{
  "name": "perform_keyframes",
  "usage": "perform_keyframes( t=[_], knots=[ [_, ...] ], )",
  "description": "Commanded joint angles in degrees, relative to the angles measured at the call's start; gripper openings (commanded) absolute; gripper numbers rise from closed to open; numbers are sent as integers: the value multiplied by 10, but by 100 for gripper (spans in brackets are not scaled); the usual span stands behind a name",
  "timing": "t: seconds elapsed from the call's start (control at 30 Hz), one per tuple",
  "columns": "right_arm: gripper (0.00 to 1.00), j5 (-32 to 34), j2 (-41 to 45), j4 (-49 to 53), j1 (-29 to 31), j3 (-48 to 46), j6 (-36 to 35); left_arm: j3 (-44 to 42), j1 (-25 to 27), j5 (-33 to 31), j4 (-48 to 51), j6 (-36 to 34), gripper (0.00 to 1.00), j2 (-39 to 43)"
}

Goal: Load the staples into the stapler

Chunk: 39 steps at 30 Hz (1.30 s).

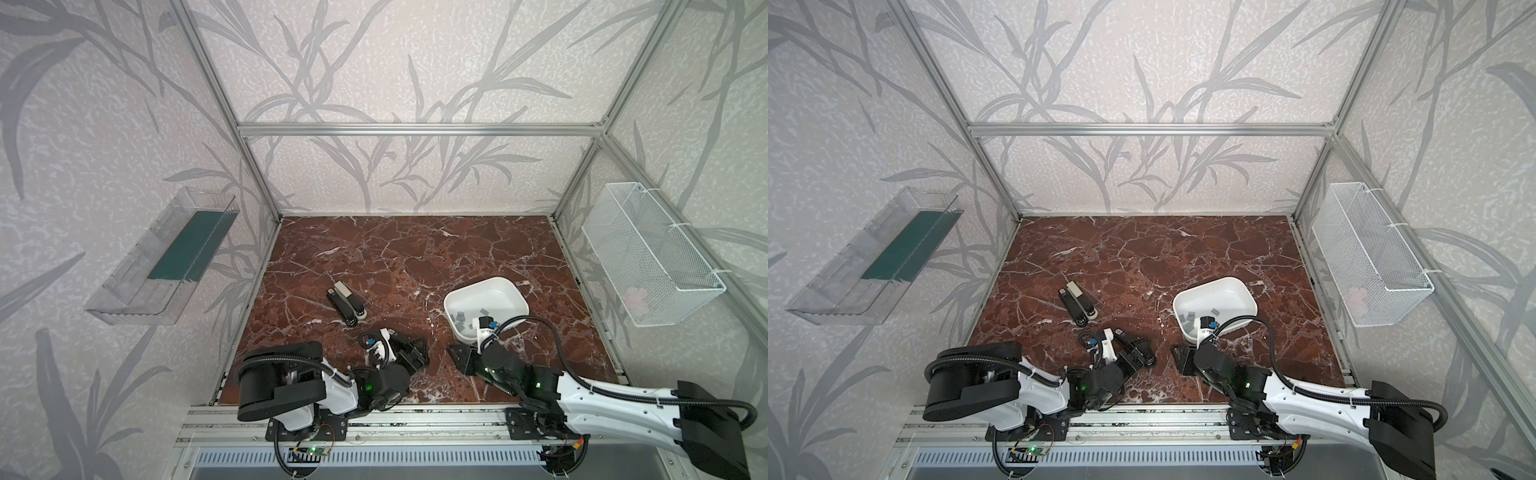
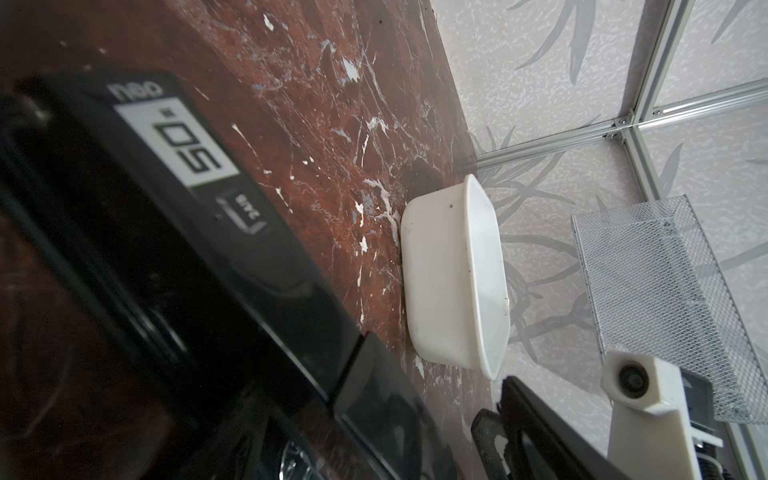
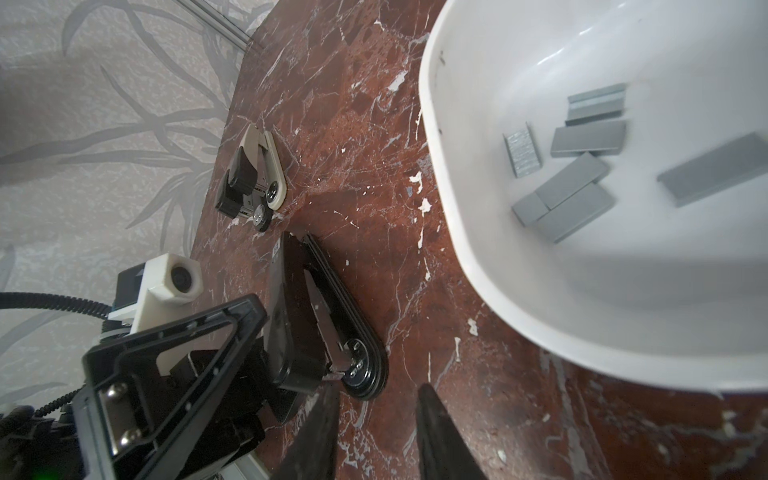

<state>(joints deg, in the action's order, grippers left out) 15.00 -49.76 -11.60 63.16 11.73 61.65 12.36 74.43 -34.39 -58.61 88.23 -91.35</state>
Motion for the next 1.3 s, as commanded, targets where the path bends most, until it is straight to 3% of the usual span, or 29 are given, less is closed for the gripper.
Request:
perform_keyframes(
  t=[0.0,0.13,0.2,0.7,1.0,1.1,1.2,1.27],
  knots=[
    [33,13,11,12,-1,-4,-6,-8,-7,-1,-88,5,85,-46],
    [33,14,22,19,-2,-6,-7,-9,-10,7,-174,8,78,-114],
    [33,16,28,23,-2,-7,-7,-8,-11,9,-224,13,68,-154],
    [33,28,65,46,-4,-18,-7,-3,-12,-1,-224,12,43,-176],
    [35,35,71,64,-4,-9,-22,-4,-16,2,-210,-11,69,-155],
    [41,49,92,107,-6,11,-40,-7,-17,2,-165,-6,79,-128],
    [48,61,117,158,-10,35,-61,-16,-17,-6,-98,-4,98,-78],
    [53,70,131,190,-12,50,-71,-11,-17,-11,6,10,99,-23]
  ],
)
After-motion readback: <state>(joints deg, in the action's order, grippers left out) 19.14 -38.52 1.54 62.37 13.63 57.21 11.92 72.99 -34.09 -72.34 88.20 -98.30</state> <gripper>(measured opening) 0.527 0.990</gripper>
